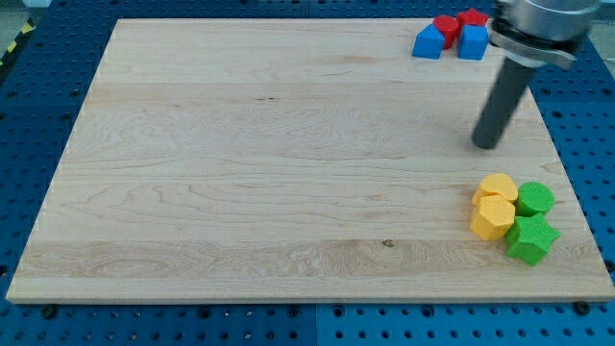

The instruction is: Slide the green circle down a bit

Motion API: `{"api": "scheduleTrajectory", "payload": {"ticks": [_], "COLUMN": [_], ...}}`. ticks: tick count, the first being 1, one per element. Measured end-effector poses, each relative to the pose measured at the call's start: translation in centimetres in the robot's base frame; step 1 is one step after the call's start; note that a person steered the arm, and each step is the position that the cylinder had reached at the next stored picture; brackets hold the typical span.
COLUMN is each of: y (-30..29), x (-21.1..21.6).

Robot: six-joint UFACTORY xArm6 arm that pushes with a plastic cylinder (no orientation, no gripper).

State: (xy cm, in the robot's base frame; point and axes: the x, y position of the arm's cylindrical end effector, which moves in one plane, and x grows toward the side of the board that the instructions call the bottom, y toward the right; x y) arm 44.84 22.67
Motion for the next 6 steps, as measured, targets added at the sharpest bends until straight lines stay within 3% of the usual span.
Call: {"api": "scheduleTrajectory", "payload": {"ticks": [3, 6], "y": [3.6, 3.7], "x": [9.5, 11.3]}}
